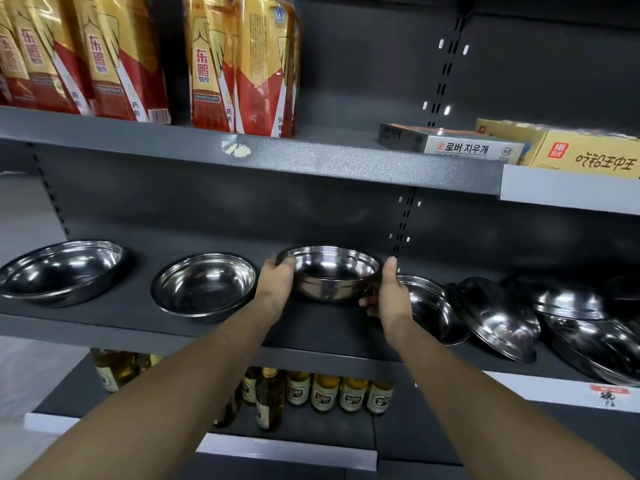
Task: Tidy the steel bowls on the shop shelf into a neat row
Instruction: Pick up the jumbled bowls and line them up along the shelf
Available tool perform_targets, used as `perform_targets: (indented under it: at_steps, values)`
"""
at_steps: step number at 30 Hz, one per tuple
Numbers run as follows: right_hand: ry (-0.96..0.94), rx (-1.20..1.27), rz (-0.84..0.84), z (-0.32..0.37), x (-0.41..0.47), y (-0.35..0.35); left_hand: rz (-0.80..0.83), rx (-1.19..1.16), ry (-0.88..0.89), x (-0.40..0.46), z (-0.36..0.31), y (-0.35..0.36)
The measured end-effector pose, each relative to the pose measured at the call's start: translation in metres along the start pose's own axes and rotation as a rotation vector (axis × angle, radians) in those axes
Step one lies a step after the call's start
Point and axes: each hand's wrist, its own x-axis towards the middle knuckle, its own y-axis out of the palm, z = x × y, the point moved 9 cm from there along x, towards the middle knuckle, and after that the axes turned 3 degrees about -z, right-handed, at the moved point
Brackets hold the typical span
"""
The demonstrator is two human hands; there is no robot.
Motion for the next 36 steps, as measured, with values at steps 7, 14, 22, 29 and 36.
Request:
perform_targets:
  at_steps: [7, 14, 22, 29, 36]
  values:
    - [0.068, 0.079, -0.023, -0.005, 0.003, -0.005, 0.108, 0.271, 0.061, -0.002, 0.001, 0.005]
    - [0.146, 0.108, -0.017, -0.018, 0.005, 0.003, -0.004, 0.775, 0.308, 0.009, -0.045, -0.021]
    - [0.248, -0.001, 0.124, -0.042, -0.010, 0.040, -0.014, 1.490, 0.501, 0.005, -0.062, -0.064]
    - [0.276, -0.066, 0.112, -0.054, -0.013, 0.042, -0.021, 1.565, 0.470, 0.008, -0.054, -0.086]
    - [0.323, -0.087, 0.099, -0.068, -0.014, 0.031, 0.008, 1.551, 0.458, 0.009, -0.048, -0.081]
